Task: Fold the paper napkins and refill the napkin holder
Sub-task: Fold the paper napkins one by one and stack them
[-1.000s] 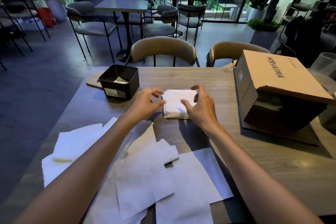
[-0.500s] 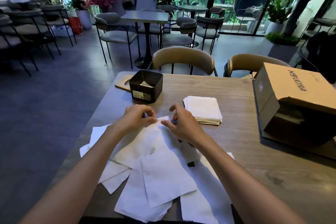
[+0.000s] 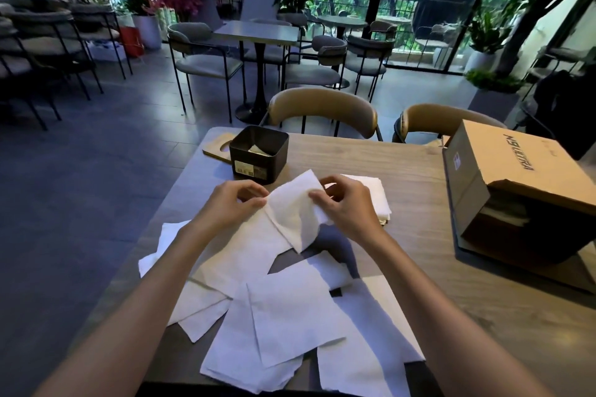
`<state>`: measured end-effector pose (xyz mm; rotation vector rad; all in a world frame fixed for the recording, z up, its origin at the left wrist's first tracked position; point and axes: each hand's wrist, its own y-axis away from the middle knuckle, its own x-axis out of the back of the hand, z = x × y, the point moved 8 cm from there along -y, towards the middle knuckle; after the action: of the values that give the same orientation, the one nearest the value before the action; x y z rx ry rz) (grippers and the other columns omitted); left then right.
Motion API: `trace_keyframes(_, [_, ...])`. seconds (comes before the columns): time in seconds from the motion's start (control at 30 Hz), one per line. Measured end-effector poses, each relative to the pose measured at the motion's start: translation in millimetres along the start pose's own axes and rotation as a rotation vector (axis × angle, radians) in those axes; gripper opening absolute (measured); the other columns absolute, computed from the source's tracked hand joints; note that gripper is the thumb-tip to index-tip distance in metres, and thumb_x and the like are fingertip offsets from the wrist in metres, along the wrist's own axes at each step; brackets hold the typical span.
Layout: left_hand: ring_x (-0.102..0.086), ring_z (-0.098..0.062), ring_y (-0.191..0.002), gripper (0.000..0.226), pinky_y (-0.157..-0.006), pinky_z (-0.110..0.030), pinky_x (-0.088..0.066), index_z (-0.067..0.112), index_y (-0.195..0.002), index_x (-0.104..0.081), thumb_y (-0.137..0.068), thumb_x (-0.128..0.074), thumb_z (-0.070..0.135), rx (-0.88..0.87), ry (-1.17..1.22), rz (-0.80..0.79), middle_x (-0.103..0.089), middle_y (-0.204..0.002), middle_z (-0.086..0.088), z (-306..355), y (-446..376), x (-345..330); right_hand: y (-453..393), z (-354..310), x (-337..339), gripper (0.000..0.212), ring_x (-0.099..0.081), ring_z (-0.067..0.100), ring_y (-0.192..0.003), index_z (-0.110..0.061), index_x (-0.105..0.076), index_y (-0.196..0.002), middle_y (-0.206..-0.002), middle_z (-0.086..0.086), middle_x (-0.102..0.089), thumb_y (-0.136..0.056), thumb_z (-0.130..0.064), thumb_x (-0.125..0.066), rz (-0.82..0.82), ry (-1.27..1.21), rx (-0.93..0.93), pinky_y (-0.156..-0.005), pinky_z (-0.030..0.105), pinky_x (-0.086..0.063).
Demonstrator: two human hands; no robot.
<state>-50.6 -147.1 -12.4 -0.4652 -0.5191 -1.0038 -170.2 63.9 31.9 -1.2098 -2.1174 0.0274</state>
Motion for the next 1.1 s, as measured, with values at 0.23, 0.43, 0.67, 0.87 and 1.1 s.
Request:
trace_keyframes(0.23, [-0.070, 0.001, -0.093, 0.048, -0.083, -0.024, -0.048, 0.035, -0.097, -0.076, -0.086, -0.047, 0.073, 0.096, 0.389, -0.157, -0.075, -0.092, 0.023, 39.9, 0.1, -25.0, -5.5, 8.6, 25.2, 0.019, -0.072, 0.024, -0.095, -0.011, -0.075, -0.101, -0.097, 0.005, -0.077, -0.090, -0.026, -0.075, 0.075, -0.398, -0.095, -0.084, 0.039, -0.059])
trace_keyframes(0.43, [-0.067, 0.000, -0.075, 0.013, -0.062, -0.016, -0.052, 0.022, -0.102, -0.072, -0.091, -0.071, 0.030, 0.003, 0.467, -0.055, -0.075, -0.083, 0.011, 89.1, -22.2, -34.8, -12.0, 33.0, 52.7, 0.009, -0.071, 0.008, -0.085, -0.019, -0.074, -0.097, -0.090, -0.001, -0.077, -0.090, -0.025, -0.075, 0.136, -0.491, -0.113, -0.075, 0.020, -0.056])
trace_keyframes(0.67, [-0.060, -0.015, -0.073, 0.022, -0.062, -0.019, -0.047, 0.002, -0.105, -0.074, -0.098, -0.062, 0.019, 0.046, 0.309, -0.063, -0.071, -0.087, -0.011, 105.8, -53.4, -80.0, -22.3, 89.2, 83.2, 0.015, -0.067, 0.011, -0.084, -0.027, -0.072, -0.088, -0.084, -0.006, -0.072, -0.099, -0.031, -0.063, 0.259, -0.241, -0.231, -0.074, 0.027, -0.054])
trace_keyframes(0.87, [-0.061, -0.011, -0.073, 0.016, -0.068, -0.025, -0.049, 0.016, -0.100, -0.076, -0.095, -0.067, 0.027, 0.079, 0.144, -0.076, -0.070, -0.079, 0.005, 95.3, -76.9, -115.8, -31.9, 121.6, 91.9, 0.004, -0.065, 0.012, -0.090, -0.025, -0.069, -0.094, -0.090, -0.009, -0.069, -0.094, -0.028, -0.070, 0.275, -0.070, -0.293, -0.083, 0.034, -0.056])
trace_keyframes(1.1, [-0.059, -0.012, -0.064, 0.029, -0.063, -0.031, -0.049, 0.019, -0.118, -0.068, -0.090, -0.073, 0.027, 0.069, 0.017, -0.008, -0.065, -0.071, 0.004, 83.5, -82.2, -128.2, -28.9, 140.2, 85.6, 0.017, -0.065, 0.019, -0.084, -0.014, -0.067, -0.093, -0.087, 0.000, -0.069, -0.092, -0.030, -0.072, 0.222, 0.066, -0.313, -0.077, 0.040, -0.057])
